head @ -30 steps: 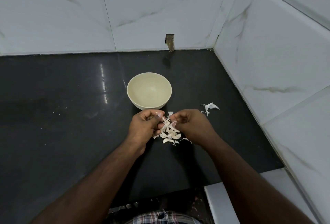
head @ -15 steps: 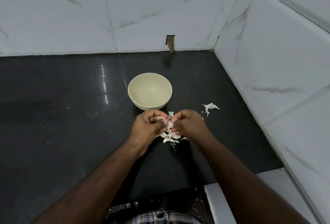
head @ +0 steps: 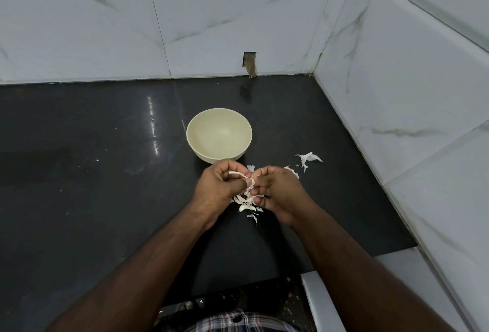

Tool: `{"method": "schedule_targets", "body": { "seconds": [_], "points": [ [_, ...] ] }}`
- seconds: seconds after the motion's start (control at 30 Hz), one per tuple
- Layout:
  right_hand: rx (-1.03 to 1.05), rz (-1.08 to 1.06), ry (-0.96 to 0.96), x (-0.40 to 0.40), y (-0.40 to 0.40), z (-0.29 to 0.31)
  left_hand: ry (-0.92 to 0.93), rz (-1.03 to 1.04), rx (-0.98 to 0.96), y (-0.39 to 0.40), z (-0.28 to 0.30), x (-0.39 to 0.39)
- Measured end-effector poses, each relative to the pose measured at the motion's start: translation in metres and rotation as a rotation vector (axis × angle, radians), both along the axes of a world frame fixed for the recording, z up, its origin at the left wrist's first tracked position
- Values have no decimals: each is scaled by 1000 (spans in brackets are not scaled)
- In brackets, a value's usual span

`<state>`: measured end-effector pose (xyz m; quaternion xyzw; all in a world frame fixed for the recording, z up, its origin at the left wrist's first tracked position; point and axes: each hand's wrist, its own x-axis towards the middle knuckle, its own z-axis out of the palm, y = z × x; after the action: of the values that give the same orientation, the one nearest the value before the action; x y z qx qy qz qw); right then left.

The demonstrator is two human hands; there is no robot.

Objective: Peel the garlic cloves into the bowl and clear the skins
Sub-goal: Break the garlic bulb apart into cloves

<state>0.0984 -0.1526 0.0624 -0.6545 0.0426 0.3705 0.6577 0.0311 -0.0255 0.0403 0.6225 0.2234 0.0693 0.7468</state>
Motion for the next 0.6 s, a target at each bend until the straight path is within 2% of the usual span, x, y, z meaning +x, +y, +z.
{"method": "schedule_targets", "body": {
  "seconds": [0.07, 0.37, 0.6],
  "points": [
    [6, -41, 11, 2, -3, 0, 5, 8, 4, 1, -1, 0],
    [-154, 51, -333, 9, -14, -3, 53, 50, -77, 5, -3, -1],
    [-199, 119, -369, 9, -13, -6, 65, 36, -97, 5, -4, -1]
  ]
}}
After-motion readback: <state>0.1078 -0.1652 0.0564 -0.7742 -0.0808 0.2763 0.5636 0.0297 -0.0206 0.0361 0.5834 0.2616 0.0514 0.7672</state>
